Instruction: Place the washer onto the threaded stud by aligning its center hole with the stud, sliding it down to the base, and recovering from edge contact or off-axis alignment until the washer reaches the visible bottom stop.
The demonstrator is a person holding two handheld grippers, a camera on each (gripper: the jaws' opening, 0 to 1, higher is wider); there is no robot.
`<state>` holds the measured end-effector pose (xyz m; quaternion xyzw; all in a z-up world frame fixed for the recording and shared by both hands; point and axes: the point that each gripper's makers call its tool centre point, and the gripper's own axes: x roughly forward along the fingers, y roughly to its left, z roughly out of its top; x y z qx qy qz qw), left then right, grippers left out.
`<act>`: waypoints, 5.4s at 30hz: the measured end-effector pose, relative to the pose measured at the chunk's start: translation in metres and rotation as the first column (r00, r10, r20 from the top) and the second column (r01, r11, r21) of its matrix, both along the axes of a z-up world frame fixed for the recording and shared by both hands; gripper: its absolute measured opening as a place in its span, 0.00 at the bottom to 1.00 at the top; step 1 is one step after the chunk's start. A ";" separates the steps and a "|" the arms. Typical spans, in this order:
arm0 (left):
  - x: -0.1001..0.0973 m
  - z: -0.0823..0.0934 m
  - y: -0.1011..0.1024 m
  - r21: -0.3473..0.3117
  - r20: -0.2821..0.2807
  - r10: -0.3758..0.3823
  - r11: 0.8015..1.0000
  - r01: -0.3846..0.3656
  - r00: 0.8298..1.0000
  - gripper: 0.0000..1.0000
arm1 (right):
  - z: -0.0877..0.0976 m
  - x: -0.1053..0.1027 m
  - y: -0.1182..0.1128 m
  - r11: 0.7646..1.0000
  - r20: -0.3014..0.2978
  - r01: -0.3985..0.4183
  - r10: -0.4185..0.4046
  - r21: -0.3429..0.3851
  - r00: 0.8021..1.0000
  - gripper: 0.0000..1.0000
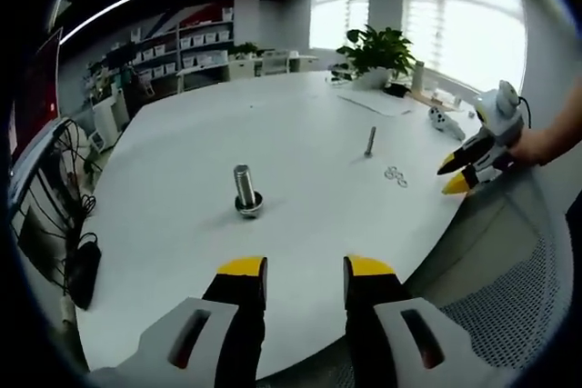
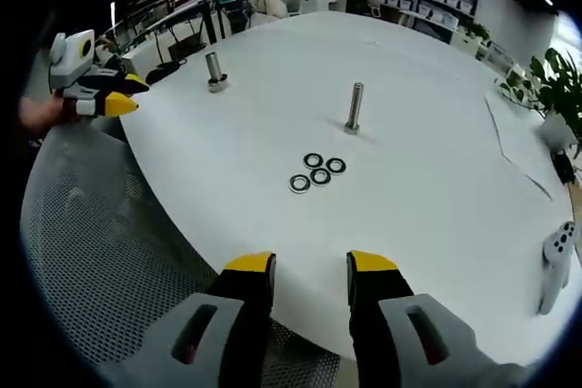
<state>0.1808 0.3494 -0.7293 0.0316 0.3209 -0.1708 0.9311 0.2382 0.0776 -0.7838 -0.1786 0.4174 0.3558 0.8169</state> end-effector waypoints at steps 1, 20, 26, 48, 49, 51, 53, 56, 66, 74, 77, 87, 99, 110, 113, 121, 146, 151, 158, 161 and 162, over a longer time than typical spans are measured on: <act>0.000 0.000 0.000 -0.005 0.003 0.000 1.000 0.000 1.000 0.32 | 0.000 0.000 0.000 1.000 0.000 0.001 -0.001 0.001 1.000 0.34; -0.002 -0.003 -0.004 -0.018 -0.008 -0.018 1.000 0.018 1.000 0.31 | -0.003 -0.002 0.002 1.000 -0.007 -0.021 0.021 -0.017 1.000 0.34; -0.002 -0.004 -0.004 -0.018 -0.012 -0.020 1.000 0.019 1.000 0.31 | -0.001 -0.002 0.004 0.999 0.006 -0.041 0.041 -0.023 0.999 0.34; -0.003 -0.003 -0.006 -0.028 -0.004 -0.031 0.999 0.031 0.999 0.30 | -0.001 0.003 0.005 0.985 -0.013 -0.132 0.132 -0.111 0.991 0.34; -0.003 -0.002 -0.006 -0.027 -0.003 -0.032 0.999 0.032 0.999 0.30 | 0.000 0.005 0.006 0.985 -0.011 -0.132 0.132 -0.111 0.991 0.34; -0.003 -0.003 -0.005 -0.029 -0.007 -0.030 0.999 0.030 1.000 0.30 | 0.003 0.010 0.008 0.986 -0.008 -0.130 0.130 -0.108 0.991 0.34; -0.002 -0.003 -0.005 -0.028 -0.004 -0.029 0.999 0.029 1.000 0.30 | 0.005 0.013 0.012 0.986 -0.007 -0.131 0.131 -0.104 0.991 0.34; -0.002 -0.002 -0.005 -0.031 -0.002 -0.030 0.999 0.030 1.000 0.30 | 0.006 0.015 0.018 0.983 -0.006 -0.147 0.147 -0.109 0.989 0.34; -0.002 -0.002 -0.006 -0.030 0.000 -0.030 0.999 0.030 1.000 0.30 | 0.002 0.018 0.034 0.973 -0.034 -0.193 0.190 -0.123 0.981 0.34; -0.003 -0.003 -0.006 -0.035 -0.006 -0.029 0.999 0.028 1.000 0.30 | 0.000 0.024 0.045 0.976 -0.064 -0.182 0.176 -0.115 0.982 0.34; -0.003 -0.003 -0.006 -0.035 -0.005 -0.033 0.999 0.033 0.999 0.30 | 0.000 0.027 0.048 0.972 -0.077 -0.198 0.189 -0.126 0.979 0.34; -0.003 -0.003 -0.007 -0.036 -0.008 -0.037 0.999 0.036 0.999 0.30 | -0.006 0.040 0.057 0.971 -0.112 -0.189 0.173 -0.146 0.978 0.34; -0.004 -0.005 -0.009 -0.035 -0.018 -0.045 0.998 0.044 0.999 0.29 | -0.011 0.044 0.063 0.964 -0.146 -0.198 0.174 -0.177 0.974 0.34; -0.006 -0.006 -0.013 -0.045 -0.022 -0.064 0.997 0.063 0.998 0.29 | -0.015 0.043 0.070 0.951 -0.154 -0.237 0.208 -0.200 0.966 0.33; -0.005 -0.006 -0.013 -0.045 -0.021 -0.066 0.997 0.065 0.998 0.29 | -0.015 0.043 0.071 0.948 -0.150 -0.243 0.214 -0.207 0.965 0.33; -0.005 -0.005 -0.013 -0.048 -0.017 -0.066 0.997 0.065 0.998 0.29 | -0.014 0.044 0.065 0.942 -0.148 -0.251 0.222 -0.223 0.964 0.31; -0.005 -0.005 -0.013 -0.052 -0.017 -0.067 0.997 0.066 0.998 0.29 | -0.015 0.036 0.055 0.942 -0.174 -0.224 0.183 -0.251 0.968 0.30; -0.005 -0.005 -0.013 -0.052 -0.019 -0.067 0.996 0.066 0.998 0.29 | -0.016 0.035 0.057 0.946 -0.176 -0.204 0.163 -0.252 0.971 0.29; -0.005 -0.005 -0.013 -0.054 -0.016 -0.070 0.996 0.069 0.997 0.29 | -0.017 0.038 0.057 0.962 -0.217 -0.160 0.111 -0.222 0.970 0.27; -0.005 -0.005 -0.014 -0.055 -0.018 -0.071 0.996 0.070 0.997 0.29 | -0.017 0.038 0.058 0.965 -0.232 -0.145 0.092 -0.221 0.968 0.26; -0.005 -0.005 -0.014 -0.054 -0.017 -0.071 0.996 0.070 0.997 0.29 | -0.017 0.037 0.057 0.961 -0.228 -0.157 0.104 -0.229 0.968 0.25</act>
